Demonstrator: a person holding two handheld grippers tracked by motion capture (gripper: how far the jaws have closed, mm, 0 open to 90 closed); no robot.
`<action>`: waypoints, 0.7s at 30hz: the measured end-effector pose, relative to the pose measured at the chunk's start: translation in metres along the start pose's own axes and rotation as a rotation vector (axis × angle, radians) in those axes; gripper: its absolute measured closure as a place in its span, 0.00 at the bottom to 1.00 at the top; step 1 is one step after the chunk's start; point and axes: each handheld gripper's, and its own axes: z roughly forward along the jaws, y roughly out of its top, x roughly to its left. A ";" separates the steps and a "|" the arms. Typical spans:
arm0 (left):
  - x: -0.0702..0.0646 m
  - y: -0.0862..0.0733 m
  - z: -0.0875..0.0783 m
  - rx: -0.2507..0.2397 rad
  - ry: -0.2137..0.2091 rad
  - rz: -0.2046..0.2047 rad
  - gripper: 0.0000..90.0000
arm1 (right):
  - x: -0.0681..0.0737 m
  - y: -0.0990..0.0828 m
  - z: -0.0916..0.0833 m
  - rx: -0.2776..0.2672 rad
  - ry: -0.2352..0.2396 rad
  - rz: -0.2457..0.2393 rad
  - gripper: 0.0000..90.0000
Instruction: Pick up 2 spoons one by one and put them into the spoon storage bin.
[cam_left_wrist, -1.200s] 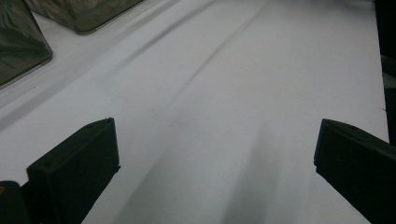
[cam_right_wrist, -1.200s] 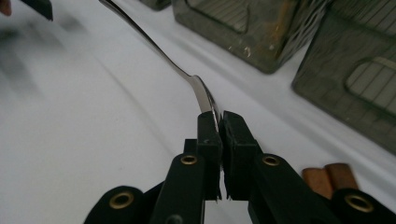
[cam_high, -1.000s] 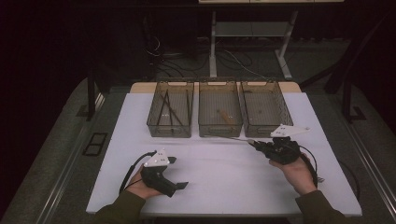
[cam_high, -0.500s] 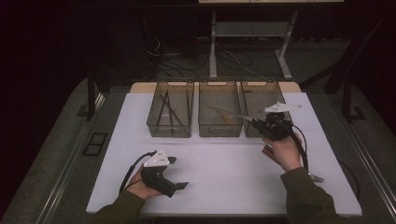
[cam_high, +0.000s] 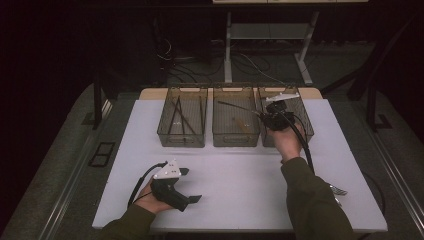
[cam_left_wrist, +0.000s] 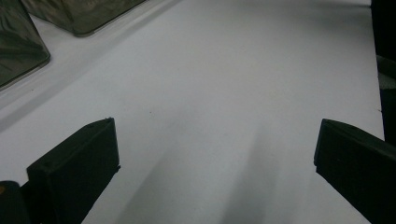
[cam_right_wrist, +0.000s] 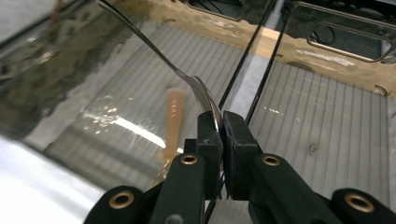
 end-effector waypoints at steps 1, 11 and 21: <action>0.000 0.000 0.000 0.000 -0.001 -0.001 0.00 | 0.000 0.001 0.003 0.001 0.002 0.005 0.96; 0.000 0.000 0.000 -0.001 -0.004 0.000 0.00 | 0.008 0.003 0.018 0.029 -0.011 -0.013 0.95; 0.000 0.000 0.000 0.000 -0.003 0.001 0.00 | 0.010 0.003 0.015 0.011 0.042 -0.024 0.70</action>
